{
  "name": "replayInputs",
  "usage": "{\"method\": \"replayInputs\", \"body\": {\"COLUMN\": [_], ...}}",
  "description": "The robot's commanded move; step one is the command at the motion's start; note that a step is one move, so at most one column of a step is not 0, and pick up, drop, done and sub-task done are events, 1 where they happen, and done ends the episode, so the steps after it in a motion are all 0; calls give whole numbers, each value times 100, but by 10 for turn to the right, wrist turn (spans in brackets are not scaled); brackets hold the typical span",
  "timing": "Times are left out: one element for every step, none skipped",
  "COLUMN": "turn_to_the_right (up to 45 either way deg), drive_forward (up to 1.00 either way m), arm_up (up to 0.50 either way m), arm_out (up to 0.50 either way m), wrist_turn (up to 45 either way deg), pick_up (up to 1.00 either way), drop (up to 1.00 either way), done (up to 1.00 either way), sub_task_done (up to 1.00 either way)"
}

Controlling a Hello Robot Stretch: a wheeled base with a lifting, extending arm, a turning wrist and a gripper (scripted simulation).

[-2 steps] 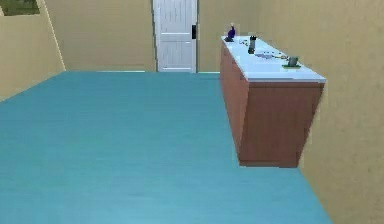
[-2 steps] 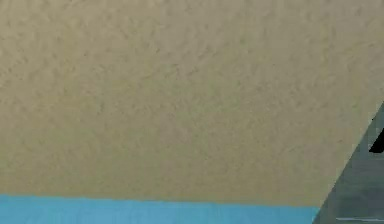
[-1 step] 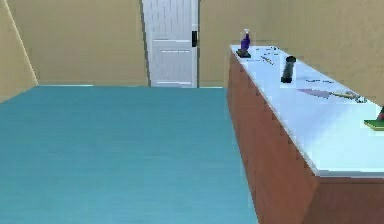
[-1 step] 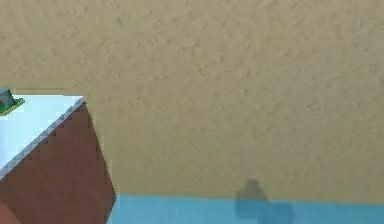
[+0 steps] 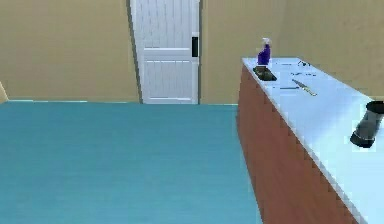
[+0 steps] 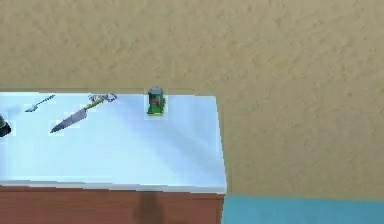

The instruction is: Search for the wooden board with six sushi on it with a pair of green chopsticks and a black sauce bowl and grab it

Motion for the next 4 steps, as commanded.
{"method": "replayInputs", "body": {"turn_to_the_right": [0,-450,0,0], "drive_forward": [90,0,0,0], "arm_up": [0,0,50,38], "arm_out": [0,0,0,0], "wrist_turn": [0,0,0,0], "pick_up": [0,0,0,0], "drop": [0,0,0,0], "done": [0,0,0,0], "sub_task_done": [0,0,0,0]}}
